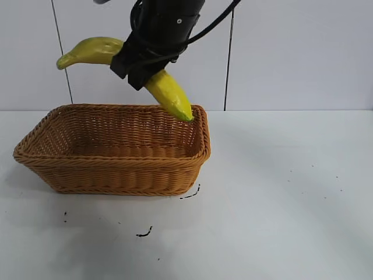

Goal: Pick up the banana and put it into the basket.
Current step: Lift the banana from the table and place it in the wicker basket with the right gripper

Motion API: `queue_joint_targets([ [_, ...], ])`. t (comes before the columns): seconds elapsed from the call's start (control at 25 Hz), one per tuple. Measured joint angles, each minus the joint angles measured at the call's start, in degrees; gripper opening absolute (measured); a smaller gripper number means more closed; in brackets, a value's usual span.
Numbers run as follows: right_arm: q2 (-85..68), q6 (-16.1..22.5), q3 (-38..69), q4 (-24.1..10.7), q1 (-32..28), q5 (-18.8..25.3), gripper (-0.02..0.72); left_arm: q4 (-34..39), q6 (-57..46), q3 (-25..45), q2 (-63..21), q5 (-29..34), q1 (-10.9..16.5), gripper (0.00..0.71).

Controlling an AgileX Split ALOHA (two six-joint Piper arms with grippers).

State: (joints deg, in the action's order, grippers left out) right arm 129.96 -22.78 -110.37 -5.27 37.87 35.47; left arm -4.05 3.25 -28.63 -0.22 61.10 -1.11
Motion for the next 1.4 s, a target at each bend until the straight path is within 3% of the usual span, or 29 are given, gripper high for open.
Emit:
queue_joint_targets([
  [0.68, 5.6, 0.0, -1.2, 0.4, 0.0, 1.3, 0.286, 0.0, 0.0, 0.0, 0.0, 0.0, 0.0, 0.693],
  [0.76, 5.6, 0.0, -1.2, 0.4, 0.0, 1.3, 0.364, 0.0, 0.0, 0.0, 0.0, 0.0, 0.0, 0.693],
  [0.88, 5.6, 0.0, -1.2, 0.4, 0.0, 1.2, 0.592, 0.0, 0.0, 0.0, 0.0, 0.0, 0.0, 0.693],
  [0.96, 5.5, 0.3, -1.2, 0.4, 0.0, 1.2, 0.658, 0.0, 0.0, 0.0, 0.0, 0.0, 0.0, 0.693],
  [1.08, 4.9, 2.4, -1.7, 0.4, 0.0, 1.2, 0.685, 0.0, 0.0, 0.0, 0.0, 0.0, 0.0, 0.693],
  [1.2, 3.6, 9.0, -3.6, 0.4, 0.0, 4.0, 0.69, 0.0, 0.0, 0.0, 0.0, 0.1, 0.0, 0.693],
  [1.28, 3.1, 14.7, -6.3, 0.4, 0.0, 8.7, 0.69, 0.0, 0.0, 0.0, 0.0, 0.0, 0.0, 0.693],
  [1.4, 2.8, 18.5, -11.5, 0.5, 0.0, 16.6, 0.69, 0.0, 0.0, 0.0, 0.0, 0.0, 0.0, 0.693],
])
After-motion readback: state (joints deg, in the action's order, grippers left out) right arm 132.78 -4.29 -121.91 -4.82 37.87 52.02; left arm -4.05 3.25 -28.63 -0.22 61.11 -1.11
